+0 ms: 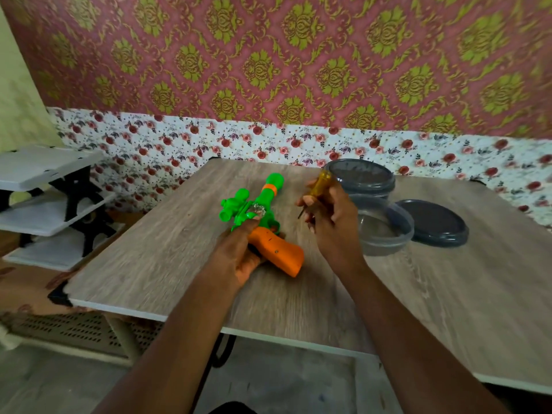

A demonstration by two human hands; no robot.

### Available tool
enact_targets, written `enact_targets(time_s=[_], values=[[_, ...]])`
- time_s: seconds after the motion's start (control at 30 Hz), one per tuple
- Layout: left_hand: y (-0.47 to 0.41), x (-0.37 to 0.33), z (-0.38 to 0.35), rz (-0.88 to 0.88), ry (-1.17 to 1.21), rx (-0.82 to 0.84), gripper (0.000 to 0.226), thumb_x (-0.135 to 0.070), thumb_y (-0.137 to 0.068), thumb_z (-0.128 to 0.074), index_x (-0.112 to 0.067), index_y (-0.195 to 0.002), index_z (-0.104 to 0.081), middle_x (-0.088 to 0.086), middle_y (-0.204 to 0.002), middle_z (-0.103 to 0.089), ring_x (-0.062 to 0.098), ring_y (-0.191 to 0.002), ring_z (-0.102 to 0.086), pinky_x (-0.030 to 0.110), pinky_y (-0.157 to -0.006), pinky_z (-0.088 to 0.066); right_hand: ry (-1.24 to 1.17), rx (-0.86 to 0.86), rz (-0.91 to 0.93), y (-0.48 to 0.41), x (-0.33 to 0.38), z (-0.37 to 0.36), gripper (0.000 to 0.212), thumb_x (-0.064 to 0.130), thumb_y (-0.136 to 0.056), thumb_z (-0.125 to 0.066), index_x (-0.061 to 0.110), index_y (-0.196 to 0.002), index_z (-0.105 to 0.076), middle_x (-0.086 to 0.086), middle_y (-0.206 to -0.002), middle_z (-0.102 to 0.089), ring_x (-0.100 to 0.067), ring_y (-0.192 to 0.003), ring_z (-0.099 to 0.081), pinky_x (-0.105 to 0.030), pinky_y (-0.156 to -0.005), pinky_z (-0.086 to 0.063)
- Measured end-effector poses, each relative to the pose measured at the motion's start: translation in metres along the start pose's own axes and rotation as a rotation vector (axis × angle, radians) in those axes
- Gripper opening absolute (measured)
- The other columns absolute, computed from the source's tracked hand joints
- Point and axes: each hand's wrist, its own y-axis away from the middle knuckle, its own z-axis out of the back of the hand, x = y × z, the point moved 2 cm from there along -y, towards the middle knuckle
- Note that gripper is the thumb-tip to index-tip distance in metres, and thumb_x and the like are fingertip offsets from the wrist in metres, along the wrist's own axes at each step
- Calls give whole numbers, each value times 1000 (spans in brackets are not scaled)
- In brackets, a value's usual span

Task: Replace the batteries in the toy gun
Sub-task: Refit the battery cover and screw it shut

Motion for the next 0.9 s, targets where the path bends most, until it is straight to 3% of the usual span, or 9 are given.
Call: enact_targets(time_s=[0.1, 0.23, 0.37, 0.57, 0.73, 0.9], values=[[-7, 1, -7, -8, -49, 31, 25, -16, -95, -68, -4, -117, -66, 21, -93, -76, 33, -75, -77, 52, -67, -64, -138, -48, -38, 5, 4, 3, 13, 12, -105, -56, 0, -105, -58, -17, -91, -76, -4, -70, -63, -19, -66, -46], [-10, 3, -7, -28, -106, 42, 8, -10, -95, -66, -6, -101, -69, 14, -80, -77, 23, -67, -76, 46, -61, -64, -348, -79, -125, 10, 6, 4, 18, 12, -106, -52, -5, -103, -52, -25, -83, -72, -24, -70, -71, -26, -59, -48], [-11, 6, -5, -67, -124, 27, 18, 0, -94, -62, 0, -112, -67, 21, -92, -74, 26, -69, -76, 51, -67, -64, -317, -29, -182, 16, 7, 0, 21, 16, -107, -50, -4, -109, -47, -22, -80, -72, -28, -69, -75, -28, -59, -56], [-6, 9, -5, -80, -97, 12, 19, 2, -96, -60, 3, -114, -64, 22, -92, -73, 25, -67, -76, 49, -63, -64, -164, -33, -288, 15, -10, -3, 14, 24, -106, -54, 13, -100, -48, -18, -81, -73, -32, -72, -76, -48, -73, -63], [-7, 9, -4, -81, -102, 13, 19, 2, -96, -60, 2, -115, -64, 22, -91, -73, 26, -69, -76, 49, -63, -64, -250, -17, -394, 14, -12, -3, 11, 16, -107, -50, 8, -100, -46, -28, -79, -70, -31, -66, -72, -40, -66, -61], [-11, 9, -1, -74, -119, 27, 17, 0, -96, -60, -1, -112, -66, 20, -90, -75, 27, -74, -77, 51, -69, -64, -247, 5, -392, 14, -13, -3, 12, 15, -107, -50, 9, -98, -46, -39, -88, -66, -36, -70, -73, -39, -64, -61]])
